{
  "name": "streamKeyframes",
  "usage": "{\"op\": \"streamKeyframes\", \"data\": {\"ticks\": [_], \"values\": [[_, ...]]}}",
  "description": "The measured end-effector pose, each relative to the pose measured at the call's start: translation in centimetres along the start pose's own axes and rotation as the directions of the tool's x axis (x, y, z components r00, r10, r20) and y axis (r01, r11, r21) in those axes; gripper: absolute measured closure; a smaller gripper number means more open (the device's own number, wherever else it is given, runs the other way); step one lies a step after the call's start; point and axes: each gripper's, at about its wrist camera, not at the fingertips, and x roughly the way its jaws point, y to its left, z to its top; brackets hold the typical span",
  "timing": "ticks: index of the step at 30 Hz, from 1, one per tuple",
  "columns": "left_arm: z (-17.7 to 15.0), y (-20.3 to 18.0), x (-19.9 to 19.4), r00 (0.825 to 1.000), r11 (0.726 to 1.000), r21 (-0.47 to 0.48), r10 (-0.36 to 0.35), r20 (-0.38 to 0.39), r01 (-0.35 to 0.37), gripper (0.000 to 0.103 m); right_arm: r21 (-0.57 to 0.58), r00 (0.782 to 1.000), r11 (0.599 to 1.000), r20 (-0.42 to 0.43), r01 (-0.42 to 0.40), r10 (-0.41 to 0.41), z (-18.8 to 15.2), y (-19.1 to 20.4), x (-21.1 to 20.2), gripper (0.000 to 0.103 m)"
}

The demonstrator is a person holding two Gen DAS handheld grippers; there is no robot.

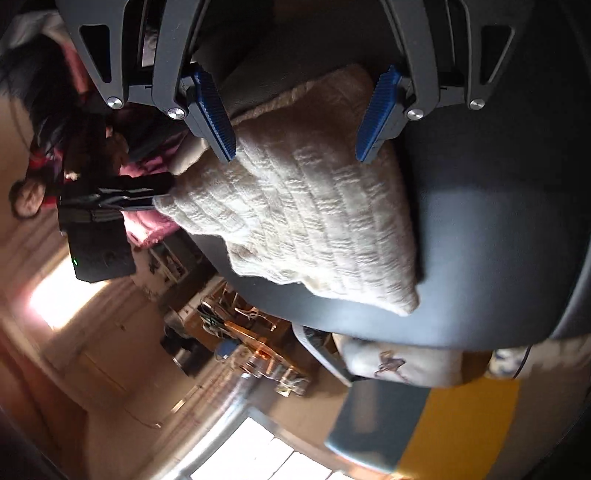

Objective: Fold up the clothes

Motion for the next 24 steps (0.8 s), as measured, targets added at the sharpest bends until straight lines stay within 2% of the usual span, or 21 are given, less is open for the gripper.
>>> {"op": "streamKeyframes", "data": {"ticks": [2,3,4,6,8,9,11,12,13,14,15,17,18,19,21,24], "values": [[0.0,-0.5,1.2,0.999,0.997,0.064,-0.035,-0.038,0.037,0.035,0.013,0.998,0.999,-0.044,0.047,-0.046,-0.7,-0.5,1.2,0.057],[0.1,-0.5,2.0,0.997,0.996,0.075,-0.039,-0.059,0.044,0.035,0.017,0.996,0.997,-0.049,0.074,-0.073,-1.0,-0.8,1.5,0.064],[0.2,-0.5,2.4,0.996,0.995,0.076,-0.053,-0.073,0.059,0.035,0.02,0.994,0.995,-0.052,0.099,-0.098,-1.4,-1.0,1.9,0.08],[0.7,-0.3,2.5,0.991,0.992,0.052,-0.107,-0.08,0.111,0.035,0.001,0.999,1.0,-0.037,0.031,-0.031,-2.5,-0.2,1.0,0.095],[1.3,-0.4,1.5,0.981,0.981,0.042,-0.188,-0.046,0.19,0.035,-0.06,0.999,0.997,-0.004,-0.045,0.045,-3.9,1.5,-0.6,0.095],[1.7,-0.5,1.1,0.979,0.978,0.05,-0.201,-0.024,0.202,0.032,-0.04,0.999,0.999,-0.015,-0.036,0.035,-4.9,1.0,-0.4,0.095],[2.2,-0.5,1.2,0.984,0.981,0.07,-0.179,-0.005,0.179,0.026,0.026,0.997,0.999,-0.07,0.021,-0.019,-7.0,-1.0,1.0,0.095],[2.2,-0.4,2.2,0.99,0.987,0.074,-0.138,-0.032,0.14,0.026,0.068,0.993,0.995,-0.103,0.068,-0.061,-8.1,-2.5,2.1,0.095],[2.0,-0.2,3.7,0.992,0.992,0.083,-0.085,-0.089,0.092,0.026,0.116,0.993,0.991,-0.105,0.063,-0.051,-8.9,-3.9,2.9,0.098],[1.6,-0.2,5.3,0.988,0.993,0.1,-0.043,-0.146,0.058,0.026,0.157,0.997,0.987,-0.076,0.015,-0.004,-9.4,-4.6,3.1,0.099],[1.2,-0.6,6.2,0.986,0.991,0.132,-0.005,-0.169,0.027,0.026,0.167,0.999,0.986,-0.044,0.001,0.006,-9.7,-4.8,2.8,0.099],[0.8,-2.2,6.3,0.987,0.976,0.216,0.057,-0.152,-0.023,0.026,0.181,0.998,0.982,-0.02,-0.055,0.06,-10.0,-4.4,2.1,0.093],[0.7,-2.9,6.4,0.986,0.965,0.257,0.087,-0.141,-0.049,0.026,0.19,0.997,0.979,-0.02,-0.07,0.076,-10.0,-4.3,1.6,0.085],[0.6,-3.6,6.2,0.987,0.958,0.282,0.093,-0.128,-0.054,0.026,0.2,0.996,0.976,-0.022,-0.085,0.091,-10.1,-4.3,1.0,0.078],[0.9,-4.5,5.6,0.994,0.956,0.294,0.046,-0.103,-0.014,0.026,0.174,0.996,0.981,0.009,-0.088,0.088,-9.8,-3.9,-1.0,0.078],[1.0,-5.2,6.0,0.994,0.958,0.286,0.014,-0.106,0.017,0.026,0.197,0.982,0.973,0.168,-0.119,0.086,-8.2,-4.8,-4.3,0.074]]}}
